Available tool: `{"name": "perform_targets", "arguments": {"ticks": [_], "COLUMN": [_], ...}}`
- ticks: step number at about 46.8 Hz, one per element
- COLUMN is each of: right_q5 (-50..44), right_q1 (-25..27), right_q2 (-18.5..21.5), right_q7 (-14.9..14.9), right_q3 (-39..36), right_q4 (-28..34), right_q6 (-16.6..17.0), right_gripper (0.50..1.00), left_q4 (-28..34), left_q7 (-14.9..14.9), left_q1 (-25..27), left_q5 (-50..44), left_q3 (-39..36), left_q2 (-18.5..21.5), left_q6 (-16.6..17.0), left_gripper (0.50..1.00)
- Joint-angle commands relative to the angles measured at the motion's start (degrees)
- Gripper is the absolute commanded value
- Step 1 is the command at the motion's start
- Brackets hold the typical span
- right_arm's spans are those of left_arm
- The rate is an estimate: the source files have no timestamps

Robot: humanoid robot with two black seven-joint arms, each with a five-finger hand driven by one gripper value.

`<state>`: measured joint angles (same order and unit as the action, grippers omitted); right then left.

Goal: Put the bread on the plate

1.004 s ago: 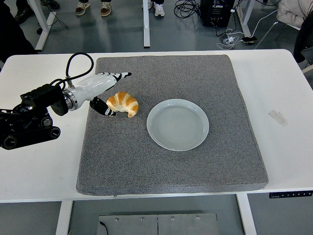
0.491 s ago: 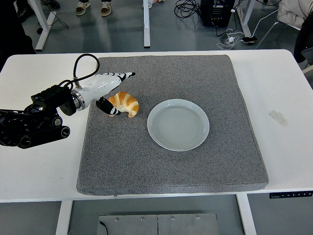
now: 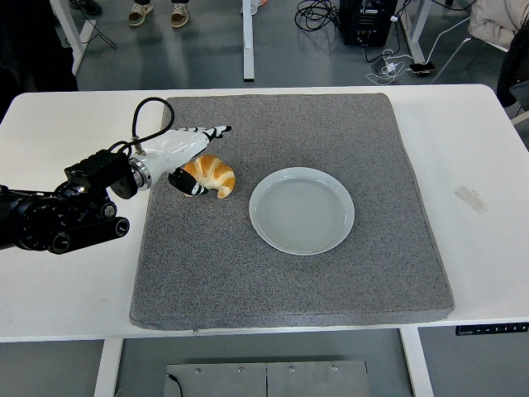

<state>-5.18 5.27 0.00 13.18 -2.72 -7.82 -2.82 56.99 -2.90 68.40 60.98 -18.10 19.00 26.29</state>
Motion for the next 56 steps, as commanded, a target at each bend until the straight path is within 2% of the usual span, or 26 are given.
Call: {"name": "perform_targets", "arguments": {"ticks": [1, 11, 26, 34, 45, 51, 53, 56], "right_q5": [0.0, 0.0, 0.0, 0.0, 0.0, 0.0, 0.0, 0.0], "right_q1": [0.0, 0.0, 0.0, 0.0, 0.0, 0.0, 0.0, 0.0], "right_q2": [0.0, 0.0, 0.0, 0.0, 0.0, 0.0, 0.0, 0.0], "right_q7": [0.0, 0.0, 0.0, 0.0, 0.0, 0.0, 0.0, 0.0], "right_q3": [0.0, 0.0, 0.0, 0.0, 0.0, 0.0, 0.0, 0.0], "right_q4": [0.0, 0.0, 0.0, 0.0, 0.0, 0.0, 0.0, 0.0], "right_q6": [0.0, 0.0, -0.1, 0.0, 0.0, 0.0, 0.0, -0.1], "right_gripper": [1.0, 1.0, 1.0, 1.0, 1.0, 1.0, 1.0, 1.0], "left_q4": [-1.1, -3.6, -4.1, -4.1, -4.3, -4.3, -4.3, -4.3], "left_q7": [0.0, -1.6, -1.7, -2.5, -2.8, -2.9, -2.9, -2.9], "left_q1": [-0.5, -1.5, -2.0, -2.4, -2.7, -2.8, -2.7, -2.7], "left_q5": [0.0, 0.0, 0.2, 0.2, 0.2, 0.2, 0.2, 0.2], "left_q3": [-0.1, -0.2, -0.3, -0.4, -0.4, -0.8, -1.5, -1.8], "left_q2": [-0.6, -1.9, -2.2, -2.6, -2.7, -2.8, -2.8, -2.8], "left_q6": [0.0, 0.0, -0.1, -0.1, -0.2, -0.5, -0.5, -0.6], "left_gripper": [0.898, 0.852, 0.789, 0.713, 0.651, 0.557, 0.507, 0.5]}}
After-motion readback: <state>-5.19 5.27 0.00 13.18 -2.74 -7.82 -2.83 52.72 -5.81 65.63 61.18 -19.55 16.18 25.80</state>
